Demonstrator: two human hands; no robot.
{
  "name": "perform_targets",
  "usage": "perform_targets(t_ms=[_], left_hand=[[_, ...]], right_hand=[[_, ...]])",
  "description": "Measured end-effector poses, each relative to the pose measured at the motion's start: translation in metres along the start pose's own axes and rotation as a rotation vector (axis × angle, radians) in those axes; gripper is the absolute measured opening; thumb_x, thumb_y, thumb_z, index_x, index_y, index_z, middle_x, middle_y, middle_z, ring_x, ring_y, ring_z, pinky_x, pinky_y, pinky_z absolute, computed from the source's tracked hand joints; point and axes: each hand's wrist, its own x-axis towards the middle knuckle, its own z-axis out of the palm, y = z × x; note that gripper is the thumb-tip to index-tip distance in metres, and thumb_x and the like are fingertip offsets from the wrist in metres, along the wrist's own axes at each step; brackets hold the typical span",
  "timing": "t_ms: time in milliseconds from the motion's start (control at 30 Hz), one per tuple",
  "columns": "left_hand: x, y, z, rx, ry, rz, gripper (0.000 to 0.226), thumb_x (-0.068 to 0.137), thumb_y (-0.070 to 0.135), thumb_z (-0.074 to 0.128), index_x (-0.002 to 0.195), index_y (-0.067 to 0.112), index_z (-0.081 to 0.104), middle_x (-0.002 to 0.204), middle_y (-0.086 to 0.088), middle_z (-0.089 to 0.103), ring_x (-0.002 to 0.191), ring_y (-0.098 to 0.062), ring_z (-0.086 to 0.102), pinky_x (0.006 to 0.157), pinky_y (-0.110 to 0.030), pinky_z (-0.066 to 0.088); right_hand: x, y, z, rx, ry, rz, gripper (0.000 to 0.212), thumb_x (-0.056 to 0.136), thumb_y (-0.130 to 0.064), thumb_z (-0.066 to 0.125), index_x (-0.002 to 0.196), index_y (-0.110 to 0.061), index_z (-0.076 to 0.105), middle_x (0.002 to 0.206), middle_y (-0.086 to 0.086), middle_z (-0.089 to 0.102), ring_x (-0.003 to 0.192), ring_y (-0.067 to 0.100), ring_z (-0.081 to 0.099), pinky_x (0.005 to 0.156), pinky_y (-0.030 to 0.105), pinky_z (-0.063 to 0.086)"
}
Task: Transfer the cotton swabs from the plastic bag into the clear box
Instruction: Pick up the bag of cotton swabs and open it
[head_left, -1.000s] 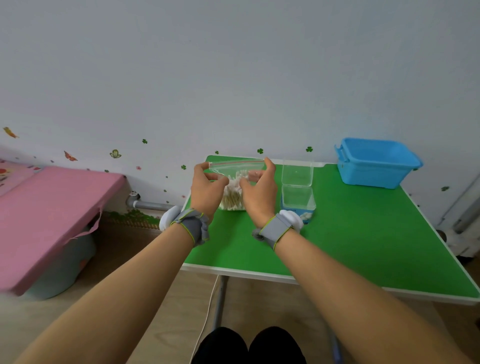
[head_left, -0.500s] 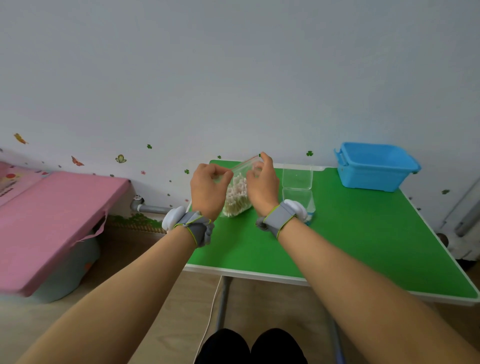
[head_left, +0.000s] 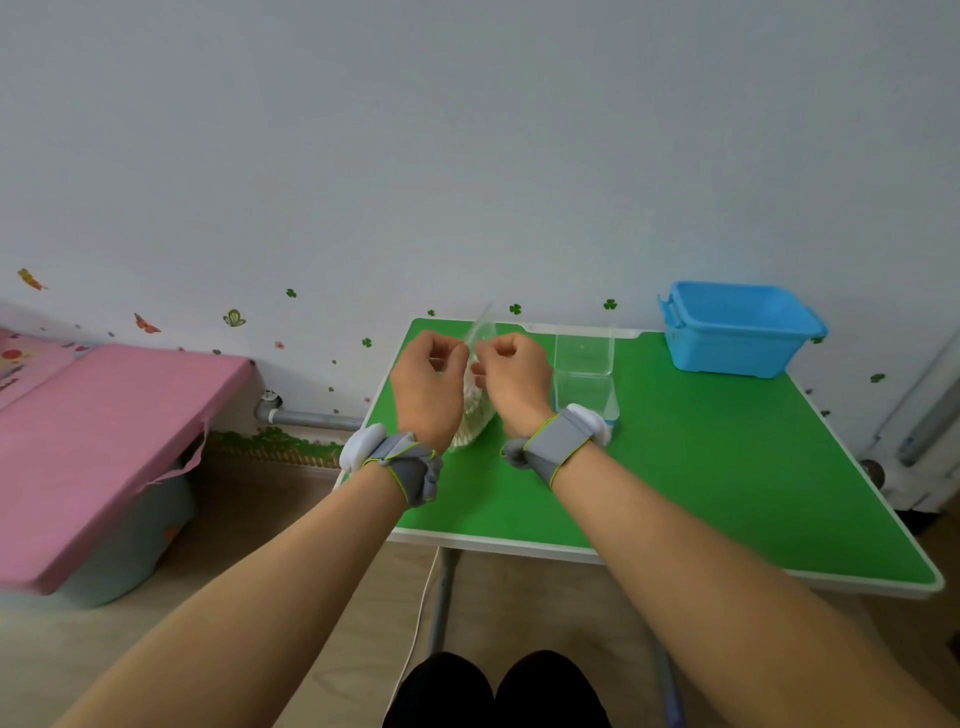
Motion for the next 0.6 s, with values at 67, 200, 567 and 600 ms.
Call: perform_targets(t_ms=[67, 200, 567, 600], left_hand=[[-0.001, 0.001, 0.001, -0.001, -0.024, -0.021, 0.010, 0.088, 0.014, 0.059, 0.082, 0.008, 0.065, 0.077, -0.004, 0.064, 0.075, -0.023, 0.060, 0.075, -0.049, 0.055], [-0.007, 0.000, 0.002, -0.039, -0.092, -0.113, 0.018, 0.087, 0.017, 0.057, 0.081, 0.005, 0.069, 0.075, -0.009, 0.068, 0.066, -0.019, 0.058, 0.070, -0.041, 0.053], [-0.009, 0.001, 0.000, -0.142, -0.166, -0.157, 0.012, 0.086, 0.009, 0.063, 0.096, 0.005, 0.069, 0.084, -0.013, 0.066, 0.072, -0.020, 0.058, 0.063, -0.029, 0.047], [-0.008, 0.001, 0.001, -0.141, -0.167, -0.157, 0.012, 0.087, 0.009, 0.063, 0.096, 0.005, 0.069, 0.085, -0.015, 0.066, 0.073, -0.021, 0.058, 0.064, -0.029, 0.047]], right_hand=[[0.003, 0.000, -0.001, 0.028, -0.027, 0.027, 0.017, 0.085, -0.010, 0.061, 0.068, -0.014, 0.063, 0.074, 0.007, 0.069, 0.082, 0.029, 0.070, 0.082, 0.050, 0.055], [0.004, 0.006, -0.008, 0.117, -0.054, 0.092, 0.024, 0.080, -0.007, 0.064, 0.058, -0.013, 0.064, 0.065, 0.008, 0.067, 0.067, 0.025, 0.065, 0.080, 0.050, 0.057], [0.006, 0.001, -0.022, 0.281, -0.175, 0.146, 0.019, 0.085, -0.010, 0.068, 0.073, 0.000, 0.059, 0.070, 0.012, 0.065, 0.049, 0.012, 0.066, 0.051, 0.022, 0.054], [0.005, 0.002, -0.022, 0.282, -0.177, 0.143, 0.018, 0.085, -0.009, 0.068, 0.072, 0.000, 0.059, 0.069, 0.013, 0.064, 0.048, 0.012, 0.065, 0.051, 0.022, 0.054]])
